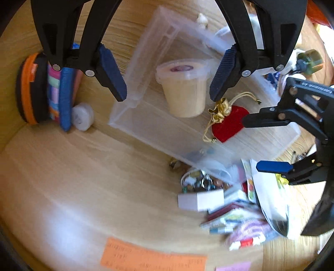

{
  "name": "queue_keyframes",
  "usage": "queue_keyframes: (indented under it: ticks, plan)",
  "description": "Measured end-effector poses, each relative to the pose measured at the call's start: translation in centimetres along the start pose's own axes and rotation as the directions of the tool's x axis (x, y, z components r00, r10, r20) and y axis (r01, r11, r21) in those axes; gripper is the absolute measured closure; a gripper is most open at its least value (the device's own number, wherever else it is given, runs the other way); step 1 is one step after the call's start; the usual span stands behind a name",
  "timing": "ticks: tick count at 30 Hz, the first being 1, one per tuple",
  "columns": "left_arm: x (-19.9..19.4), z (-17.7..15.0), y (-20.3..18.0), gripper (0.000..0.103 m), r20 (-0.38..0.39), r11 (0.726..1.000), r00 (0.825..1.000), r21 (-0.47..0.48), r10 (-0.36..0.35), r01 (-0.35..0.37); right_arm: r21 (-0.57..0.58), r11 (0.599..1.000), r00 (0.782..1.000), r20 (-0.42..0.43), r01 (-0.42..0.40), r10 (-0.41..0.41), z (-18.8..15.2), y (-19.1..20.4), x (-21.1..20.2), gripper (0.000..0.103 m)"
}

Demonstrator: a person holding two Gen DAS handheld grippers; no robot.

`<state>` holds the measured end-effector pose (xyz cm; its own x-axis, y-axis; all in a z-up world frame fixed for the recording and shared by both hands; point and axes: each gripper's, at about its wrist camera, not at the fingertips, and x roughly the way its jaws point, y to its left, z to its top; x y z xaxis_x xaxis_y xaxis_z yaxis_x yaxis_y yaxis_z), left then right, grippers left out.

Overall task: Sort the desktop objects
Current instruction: 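Drop the red pouch and cream tub into the clear box with both grippers, then grasp the green glass bottle with the left gripper while the right grasps the gourd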

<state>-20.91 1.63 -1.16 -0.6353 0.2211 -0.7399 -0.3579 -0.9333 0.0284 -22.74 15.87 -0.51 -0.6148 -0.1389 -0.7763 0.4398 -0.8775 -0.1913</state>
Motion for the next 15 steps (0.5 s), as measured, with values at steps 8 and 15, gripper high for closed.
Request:
queue_keyframes:
  ticks: [8,15]
  plan:
    - [-5.4,-0.9,-0.5,0.009,0.086,0.998,0.994,-0.002,0.067,-0.067,0.005,0.999,0.994,0.096,0.044,-0.044,-1.0,1.2,-6.3,0.022]
    - [-9.9,-3.0,-0.5,0.005,0.153,0.993,0.982,-0.031,0.114,-0.110,0.015,0.998,0.985,0.159,0.066,-0.067,-3.4,2.0,-10.1,0.018]
